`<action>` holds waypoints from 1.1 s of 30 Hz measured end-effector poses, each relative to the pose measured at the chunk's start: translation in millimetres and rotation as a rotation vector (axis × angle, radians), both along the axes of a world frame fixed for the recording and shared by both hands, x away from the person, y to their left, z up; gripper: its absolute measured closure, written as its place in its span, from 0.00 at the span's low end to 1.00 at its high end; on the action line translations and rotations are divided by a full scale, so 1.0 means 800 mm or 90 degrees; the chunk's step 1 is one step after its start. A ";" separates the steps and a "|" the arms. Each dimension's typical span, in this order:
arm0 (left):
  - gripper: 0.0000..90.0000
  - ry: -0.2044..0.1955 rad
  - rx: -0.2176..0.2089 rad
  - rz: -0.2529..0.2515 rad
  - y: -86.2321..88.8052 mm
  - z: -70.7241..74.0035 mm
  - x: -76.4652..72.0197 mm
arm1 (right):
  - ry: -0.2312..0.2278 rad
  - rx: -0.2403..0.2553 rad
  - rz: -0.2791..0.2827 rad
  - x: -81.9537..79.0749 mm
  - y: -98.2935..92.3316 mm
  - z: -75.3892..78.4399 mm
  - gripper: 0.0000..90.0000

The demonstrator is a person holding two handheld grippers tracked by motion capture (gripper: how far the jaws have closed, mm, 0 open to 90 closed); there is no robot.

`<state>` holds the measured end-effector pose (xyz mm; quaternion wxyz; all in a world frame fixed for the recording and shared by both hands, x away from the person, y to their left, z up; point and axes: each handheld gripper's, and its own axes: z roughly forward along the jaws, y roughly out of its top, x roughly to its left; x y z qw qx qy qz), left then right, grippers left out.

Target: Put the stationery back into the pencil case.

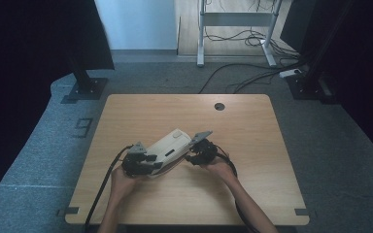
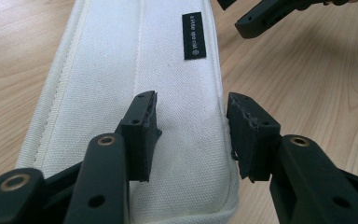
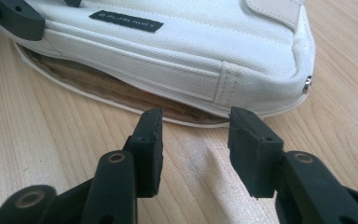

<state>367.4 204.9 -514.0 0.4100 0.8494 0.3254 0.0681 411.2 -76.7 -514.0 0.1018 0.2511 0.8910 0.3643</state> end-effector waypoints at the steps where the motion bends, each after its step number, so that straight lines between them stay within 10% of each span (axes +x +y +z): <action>1: 0.60 -0.003 0.000 0.003 -0.001 -0.001 0.001 | 0.001 0.000 -0.004 0.000 -0.001 0.000 0.61; 13: 0.56 -0.031 0.017 0.047 -0.007 -0.003 0.011 | -0.007 -0.001 -0.012 -0.001 -0.011 0.000 0.54; 33: 0.17 -0.021 0.030 0.024 0.000 0.023 -0.008 | -0.021 0.025 -0.024 -0.021 -0.036 0.012 0.23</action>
